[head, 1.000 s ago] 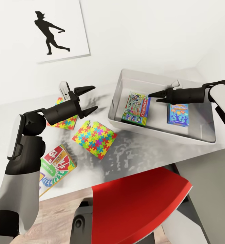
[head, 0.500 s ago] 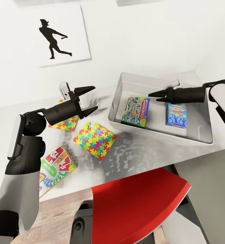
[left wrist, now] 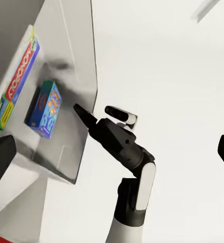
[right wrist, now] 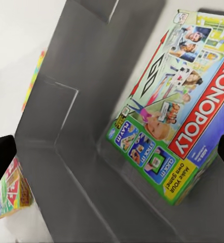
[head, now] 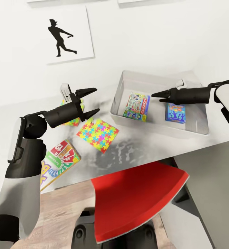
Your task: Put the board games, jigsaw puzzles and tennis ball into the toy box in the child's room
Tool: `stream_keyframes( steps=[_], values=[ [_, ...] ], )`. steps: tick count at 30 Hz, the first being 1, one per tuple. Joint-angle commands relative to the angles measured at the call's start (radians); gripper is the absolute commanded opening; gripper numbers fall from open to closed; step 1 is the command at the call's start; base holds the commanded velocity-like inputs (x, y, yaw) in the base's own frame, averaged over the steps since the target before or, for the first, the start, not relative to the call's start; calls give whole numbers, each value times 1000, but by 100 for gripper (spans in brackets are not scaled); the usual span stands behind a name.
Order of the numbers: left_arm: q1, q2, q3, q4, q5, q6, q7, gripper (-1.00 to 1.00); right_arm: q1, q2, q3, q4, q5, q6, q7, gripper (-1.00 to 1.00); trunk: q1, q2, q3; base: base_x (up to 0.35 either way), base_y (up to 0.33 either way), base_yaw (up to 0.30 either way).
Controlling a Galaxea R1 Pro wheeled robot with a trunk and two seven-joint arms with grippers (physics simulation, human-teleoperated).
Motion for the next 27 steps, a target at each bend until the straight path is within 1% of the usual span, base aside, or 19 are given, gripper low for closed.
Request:
stream_keyframes(
  steps=[1, 5, 8, 13, 19, 27],
  values=[
    [-1, 0, 0, 0, 10, -1, 10, 100, -1, -1, 1, -2, 10, 0, 10, 100, 0, -2, 0, -280, 0, 0],
    [-1, 0, 0, 0, 10, -1, 10, 100, -1, -2, 0, -5, 10, 0, 10, 100, 0, -2, 7, -294, 0, 0],
    [-1, 0, 0, 0, 10, -1, 10, 100, 0, -11, -1, -8, 10, 0, 10, 100, 0, -2, 12, -309, 0, 0],
    [-1, 0, 0, 0, 10, -1, 10, 100, 0, -16, -1, -10, 10, 0, 9, 100, 0, -2, 20, -318, 0, 0],
    [-1, 0, 0, -1, 10, -1, 10, 100, 0, -19, -1, -11, 10, 0, 9, 100, 0, -2, 30, -310, 0, 0],
    [0, 0, 0, -1, 9, -1, 10, 100, -1, -22, -4, -11, 10, 0, 9, 100, 0, -2, 43, -146, 0, 0]
  ],
)
